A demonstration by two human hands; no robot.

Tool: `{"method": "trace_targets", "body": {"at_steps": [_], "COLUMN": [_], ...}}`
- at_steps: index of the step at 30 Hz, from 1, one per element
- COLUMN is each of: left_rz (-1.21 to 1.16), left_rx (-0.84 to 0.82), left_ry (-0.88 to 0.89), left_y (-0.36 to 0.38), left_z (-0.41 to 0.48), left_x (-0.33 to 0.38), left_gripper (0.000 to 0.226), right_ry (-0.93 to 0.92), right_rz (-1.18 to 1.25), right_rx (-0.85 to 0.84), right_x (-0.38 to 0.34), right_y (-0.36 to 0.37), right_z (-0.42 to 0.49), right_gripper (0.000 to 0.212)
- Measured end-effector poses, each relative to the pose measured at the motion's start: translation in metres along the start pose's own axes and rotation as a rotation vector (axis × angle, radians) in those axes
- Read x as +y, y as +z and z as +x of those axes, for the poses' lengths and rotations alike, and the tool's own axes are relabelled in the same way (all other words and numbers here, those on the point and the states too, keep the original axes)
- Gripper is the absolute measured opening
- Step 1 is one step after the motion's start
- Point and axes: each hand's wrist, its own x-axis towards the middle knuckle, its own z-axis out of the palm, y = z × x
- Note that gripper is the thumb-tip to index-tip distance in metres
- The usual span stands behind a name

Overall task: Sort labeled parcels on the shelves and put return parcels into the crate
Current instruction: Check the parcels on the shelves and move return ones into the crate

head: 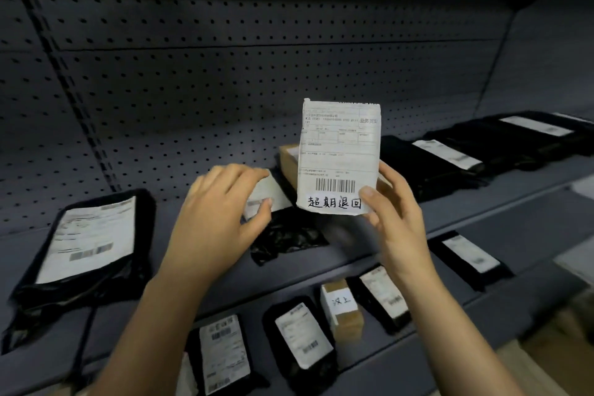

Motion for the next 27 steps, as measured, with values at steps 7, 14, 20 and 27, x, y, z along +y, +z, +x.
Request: {"method": "trace_targets", "body": {"at_steps": [7, 14, 20, 27], "left_rz": [-0.23, -0.468, -0.656, -0.755], "left_rx": [-0.031, -0.135, -0.338, -0.575], "left_ry": [0.197, 0.427, 0.557, 0.72], "left_y": [0.034, 0.055, 0.082, 0.1], "left_z": [0.01, -0.019, -0.073, -0.144], "left_x": [0.044, 0.075, 0.112, 0.16], "left_gripper": [0.031, 0.034, 0.037, 0.033], "right_ry": [-0.053, -0.029, 0.057, 0.161], "right_rz": [-0.144, -0.23, -0.304, -0.271], "right_rx": [0.23, 0.587, 0.893, 1.176], "right_x": [-0.022, -0.024, -0.016, -0.01], "right_y": [-0.037, -0.052, -0.047, -0.044], "right_z": [-0.049, -0.143, -0.25, -0.352], "right_gripper": [0.049, 0.053, 0.059, 0.051]}}
